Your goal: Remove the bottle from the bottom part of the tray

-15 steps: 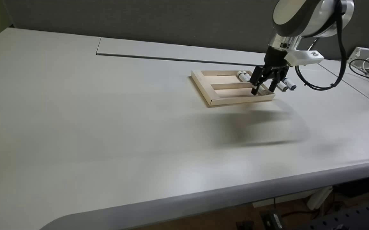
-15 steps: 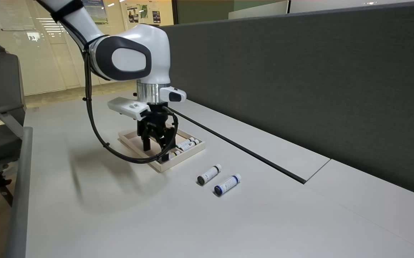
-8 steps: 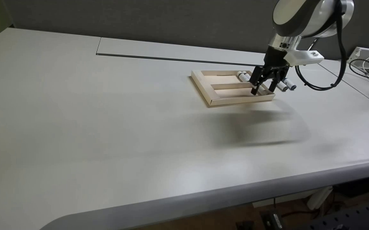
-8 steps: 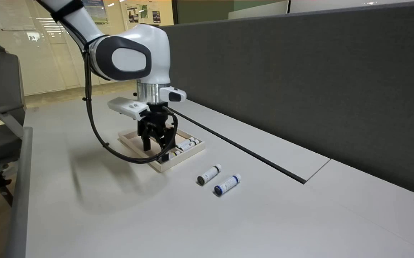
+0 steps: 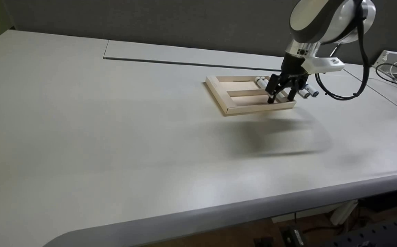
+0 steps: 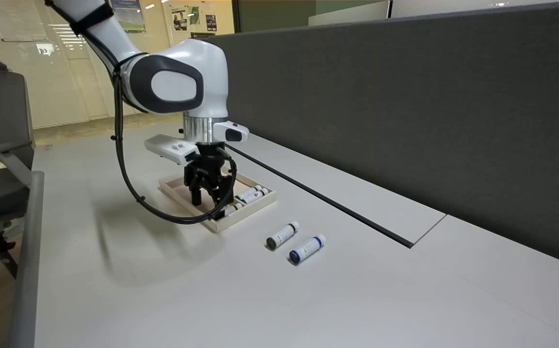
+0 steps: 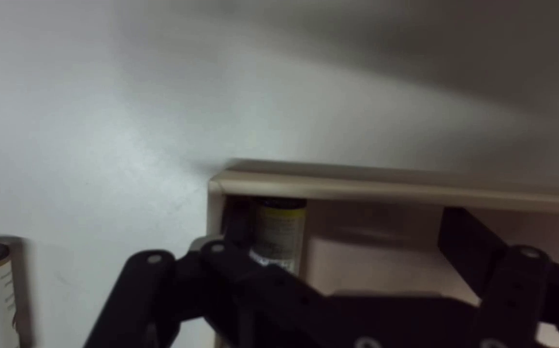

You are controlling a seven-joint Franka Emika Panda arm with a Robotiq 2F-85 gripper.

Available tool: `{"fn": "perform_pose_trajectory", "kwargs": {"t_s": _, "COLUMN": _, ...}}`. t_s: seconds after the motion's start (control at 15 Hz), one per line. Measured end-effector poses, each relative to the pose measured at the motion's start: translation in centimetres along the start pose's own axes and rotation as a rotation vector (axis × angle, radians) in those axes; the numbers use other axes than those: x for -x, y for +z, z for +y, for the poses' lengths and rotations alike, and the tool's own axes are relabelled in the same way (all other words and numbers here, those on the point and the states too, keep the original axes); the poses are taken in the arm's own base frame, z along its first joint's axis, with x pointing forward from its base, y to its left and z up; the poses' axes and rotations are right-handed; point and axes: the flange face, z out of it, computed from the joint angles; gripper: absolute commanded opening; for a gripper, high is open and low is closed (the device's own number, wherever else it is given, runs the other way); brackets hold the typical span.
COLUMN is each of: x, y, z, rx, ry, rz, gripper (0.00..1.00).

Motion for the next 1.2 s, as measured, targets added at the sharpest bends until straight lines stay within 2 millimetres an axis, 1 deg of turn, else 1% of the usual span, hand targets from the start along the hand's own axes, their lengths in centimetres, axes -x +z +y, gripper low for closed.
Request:
{"fn": "perform_pose_trajectory", "kwargs": {"t_s": 0.07, "x": 0.0, "y": 0.3, "z": -0.2, "rx": -0.001, "ry": -0.001, "rz": -0.005, "gripper": 0.74}}
{"fn": "perform_pose_trajectory", "kwargs": {"t_s": 0.13, "x": 0.1, "y": 0.6, "z": -0.3, "rx": -0.001, "ry": -0.003, "rz": -0.009, "gripper": 0.68}}
{"fn": "perform_pose_trajectory", "kwargs": {"t_s": 0.2, "x": 0.1, "y": 0.8, "z": -0.5, "rx": -0.001, "ry": -0.005, "rz": -0.011, "gripper": 0.60}}
{"fn": "perform_pose_trajectory", "kwargs": {"t_s": 0.33, "x": 0.0, "y": 0.9, "z": -0.7, "rx": -0.001, "ry": -0.009, "rz": -0.009, "gripper": 0.46}}
{"fn": "perform_pose_trajectory", "kwargs": {"t_s": 0.47, "x": -0.2, "y": 0.6, "z": -0.8, "rx": 0.000, "ry": -0.011, "rz": -0.002, "gripper": 0.34}}
{"fn": "perform_pose_trajectory", "kwargs": {"t_s": 0.53, "x": -0.3, "y": 0.4, "z": -0.8, "rx": 0.001, "ry": -0.011, "rz": 0.002, "gripper": 0.25}}
{"fn": "perform_pose_trajectory", "kwargs": {"t_s": 0.73, "x": -0.9, "y": -0.6, "z": -0.6, "rx": 0.005, "ry": -0.010, "rz": 0.020, "gripper": 0.05}}
{"fn": "perform_pose_trajectory", "kwargs": {"t_s": 0.87, "x": -1.2, "y": -1.9, "z": -0.3, "rx": 0.006, "ry": -0.005, "rz": 0.025, "gripper": 0.07}}
{"fn": "perform_pose_trajectory", "kwargs": {"t_s": 0.93, "x": -1.3, "y": -2.9, "z": 0.1, "rx": 0.005, "ry": 0.001, "rz": 0.023, "gripper": 0.07}}
{"fn": "perform_pose_trajectory", "kwargs": {"t_s": 1.07, "x": -1.4, "y": -5.5, "z": 1.1, "rx": -0.002, "ry": 0.020, "rz": 0.015, "gripper": 0.07}}
{"fn": "perform_pose_trajectory", "kwargs": {"t_s": 1.2, "x": -1.3, "y": -8.8, "z": 2.8, "rx": -0.008, "ry": 0.049, "rz": 0.018, "gripper": 0.07}}
